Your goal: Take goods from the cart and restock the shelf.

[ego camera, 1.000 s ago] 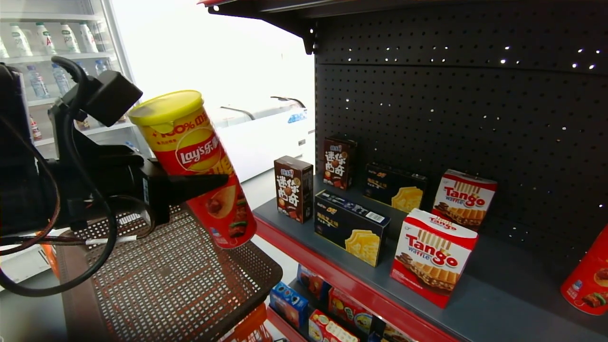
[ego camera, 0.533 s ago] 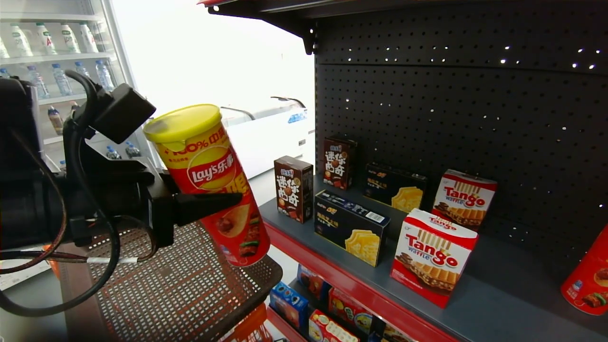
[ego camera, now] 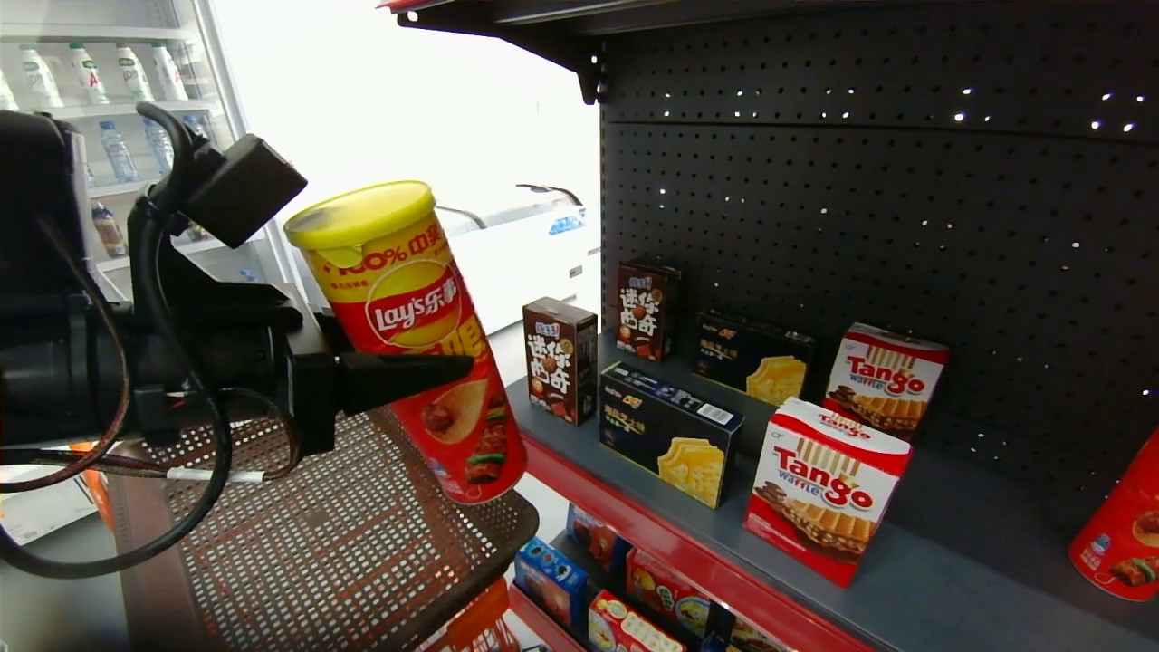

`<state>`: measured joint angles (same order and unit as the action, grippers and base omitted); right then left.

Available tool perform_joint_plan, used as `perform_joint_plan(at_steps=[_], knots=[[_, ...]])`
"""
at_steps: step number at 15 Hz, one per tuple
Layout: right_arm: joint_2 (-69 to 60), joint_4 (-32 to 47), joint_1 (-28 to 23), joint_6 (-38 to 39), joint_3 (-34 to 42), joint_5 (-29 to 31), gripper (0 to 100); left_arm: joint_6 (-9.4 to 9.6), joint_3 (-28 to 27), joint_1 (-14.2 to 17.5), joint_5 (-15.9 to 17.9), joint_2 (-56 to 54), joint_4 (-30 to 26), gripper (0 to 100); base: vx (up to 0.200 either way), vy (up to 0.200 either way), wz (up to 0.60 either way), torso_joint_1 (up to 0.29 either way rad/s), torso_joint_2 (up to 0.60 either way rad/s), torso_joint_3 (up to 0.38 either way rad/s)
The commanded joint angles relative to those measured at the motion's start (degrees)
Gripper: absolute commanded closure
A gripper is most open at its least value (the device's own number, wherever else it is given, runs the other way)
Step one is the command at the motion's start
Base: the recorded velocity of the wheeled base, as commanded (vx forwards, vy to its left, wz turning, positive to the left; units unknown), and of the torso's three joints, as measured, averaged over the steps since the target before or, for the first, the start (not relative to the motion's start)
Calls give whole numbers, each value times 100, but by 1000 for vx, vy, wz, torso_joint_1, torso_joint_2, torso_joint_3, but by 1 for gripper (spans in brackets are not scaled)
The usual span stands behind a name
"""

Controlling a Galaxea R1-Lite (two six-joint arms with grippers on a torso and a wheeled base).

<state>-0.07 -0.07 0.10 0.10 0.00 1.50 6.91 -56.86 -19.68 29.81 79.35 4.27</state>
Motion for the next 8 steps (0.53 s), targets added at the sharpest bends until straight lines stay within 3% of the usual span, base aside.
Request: perform_joint_plan(at_steps=[1, 8], knots=[[7, -1, -1, -1, 0, -1, 0, -6, -185, -186, 43, 54, -277, 100, 0, 0, 0, 0, 0, 0], [7, -1, -1, -1, 0, -1, 0, 12, -106, -256, 403, 37, -304, 100, 0, 0, 0, 0, 0, 0]])
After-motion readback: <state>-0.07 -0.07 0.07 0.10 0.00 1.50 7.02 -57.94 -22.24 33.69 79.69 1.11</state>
